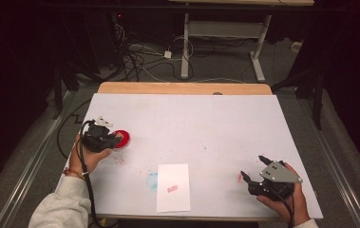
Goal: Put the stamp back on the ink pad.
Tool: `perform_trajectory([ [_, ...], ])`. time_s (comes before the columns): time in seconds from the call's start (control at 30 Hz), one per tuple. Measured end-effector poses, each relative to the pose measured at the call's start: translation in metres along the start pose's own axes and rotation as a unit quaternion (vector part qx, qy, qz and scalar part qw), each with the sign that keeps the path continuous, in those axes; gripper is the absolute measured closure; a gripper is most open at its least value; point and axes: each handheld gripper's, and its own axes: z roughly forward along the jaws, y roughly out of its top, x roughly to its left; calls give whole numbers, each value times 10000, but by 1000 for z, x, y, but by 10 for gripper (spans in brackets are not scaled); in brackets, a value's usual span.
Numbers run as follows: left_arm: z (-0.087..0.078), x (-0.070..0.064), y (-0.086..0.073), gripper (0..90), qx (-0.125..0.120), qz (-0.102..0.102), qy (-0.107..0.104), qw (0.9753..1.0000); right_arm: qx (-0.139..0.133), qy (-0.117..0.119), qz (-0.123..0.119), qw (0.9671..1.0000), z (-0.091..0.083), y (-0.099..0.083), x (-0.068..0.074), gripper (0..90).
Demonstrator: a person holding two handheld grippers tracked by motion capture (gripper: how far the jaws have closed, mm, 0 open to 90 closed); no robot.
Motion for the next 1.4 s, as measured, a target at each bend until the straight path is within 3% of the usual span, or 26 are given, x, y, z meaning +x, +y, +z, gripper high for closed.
perform_trajectory([
  [0.43,22,15,-1,732,323,-184,21,9993,90,-42,-49,9999,1,-2,0,241],
  [0.57,24,19,-4,731,236,-325,-95,9991,112,-40,-72,9999,2,-3,1,240],
  [0.87,28,20,-6,722,231,-326,-106,9991,124,-55,-91,9999,1,-3,1,240],
  [1.03,25,20,-8,631,40,-461,-172,9988,119,-28,-86,9999,1,-3,1,242],
  [1.13,18,19,-8,571,-218,-507,-95,9984,107,-31,-86,9999,1,-3,2,242],
  [1.4,5,12,-6,473,-733,-388,-34,9966,86,-21,-92,9999,1,-2,3,241],
])
